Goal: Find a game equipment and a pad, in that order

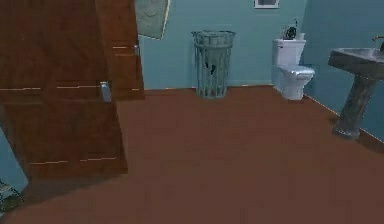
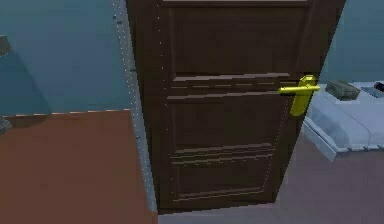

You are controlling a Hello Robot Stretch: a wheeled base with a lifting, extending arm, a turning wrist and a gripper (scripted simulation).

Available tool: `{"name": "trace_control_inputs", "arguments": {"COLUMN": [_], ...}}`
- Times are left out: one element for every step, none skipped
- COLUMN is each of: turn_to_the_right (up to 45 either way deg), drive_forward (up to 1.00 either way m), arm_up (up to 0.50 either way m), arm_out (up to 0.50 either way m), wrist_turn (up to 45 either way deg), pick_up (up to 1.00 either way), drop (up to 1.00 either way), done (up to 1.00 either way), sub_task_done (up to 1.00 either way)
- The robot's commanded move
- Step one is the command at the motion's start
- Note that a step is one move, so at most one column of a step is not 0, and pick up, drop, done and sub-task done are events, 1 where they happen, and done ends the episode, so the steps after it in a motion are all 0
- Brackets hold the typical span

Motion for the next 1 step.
{"name": "trace_control_inputs", "arguments": {"turn_to_the_right": [-3.0], "drive_forward": [0.0], "arm_up": [0.0], "arm_out": [0.0], "wrist_turn": [0.0], "pick_up": [0.0], "drop": [0.0], "done": [0.0], "sub_task_done": [0.0]}}
